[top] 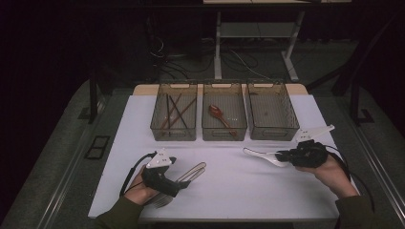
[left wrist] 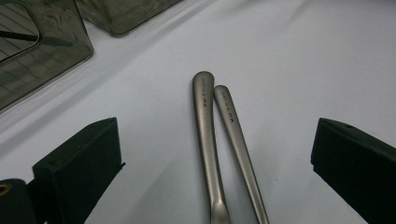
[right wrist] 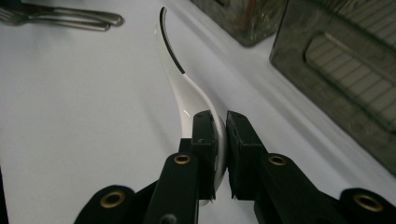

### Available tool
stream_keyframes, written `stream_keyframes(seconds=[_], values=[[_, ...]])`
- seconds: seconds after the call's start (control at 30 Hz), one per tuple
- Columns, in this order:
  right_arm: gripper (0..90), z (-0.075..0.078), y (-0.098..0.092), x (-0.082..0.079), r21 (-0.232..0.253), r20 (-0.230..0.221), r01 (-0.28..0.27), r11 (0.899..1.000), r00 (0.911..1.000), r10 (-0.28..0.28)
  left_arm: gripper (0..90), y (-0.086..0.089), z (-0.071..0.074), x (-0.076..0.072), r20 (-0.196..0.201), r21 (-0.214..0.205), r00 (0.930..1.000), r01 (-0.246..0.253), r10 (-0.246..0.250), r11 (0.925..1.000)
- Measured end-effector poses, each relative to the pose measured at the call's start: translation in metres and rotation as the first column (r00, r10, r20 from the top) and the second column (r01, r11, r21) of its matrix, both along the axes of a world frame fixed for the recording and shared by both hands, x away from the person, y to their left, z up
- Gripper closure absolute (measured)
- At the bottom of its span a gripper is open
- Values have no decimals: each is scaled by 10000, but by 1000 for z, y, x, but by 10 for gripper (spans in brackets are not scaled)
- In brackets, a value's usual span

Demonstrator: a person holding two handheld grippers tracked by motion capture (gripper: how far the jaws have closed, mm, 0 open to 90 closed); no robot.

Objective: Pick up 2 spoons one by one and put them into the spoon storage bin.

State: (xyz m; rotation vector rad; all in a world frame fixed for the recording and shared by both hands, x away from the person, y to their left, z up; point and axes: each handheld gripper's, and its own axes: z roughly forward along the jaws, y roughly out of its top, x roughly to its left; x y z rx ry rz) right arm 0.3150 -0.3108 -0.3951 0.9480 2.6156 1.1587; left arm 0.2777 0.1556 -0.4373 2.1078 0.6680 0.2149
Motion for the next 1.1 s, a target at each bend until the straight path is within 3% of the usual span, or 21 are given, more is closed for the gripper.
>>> stream_keyframes(seconds=[0.63,0.77,1.1], values=[[820,24,35,37,296,503,140,9995,9986,-155,7,0,-1,0,-18,47,10000,92,-91,9999],[821,31,42,47,457,632,339,9984,9973,-367,7,0,-1,0,-23,69,9999,103,-103,9999],[821,43,72,77,349,1040,619,9975,9924,-652,7,0,-1,1,-36,71,9999,101,-101,9999]])
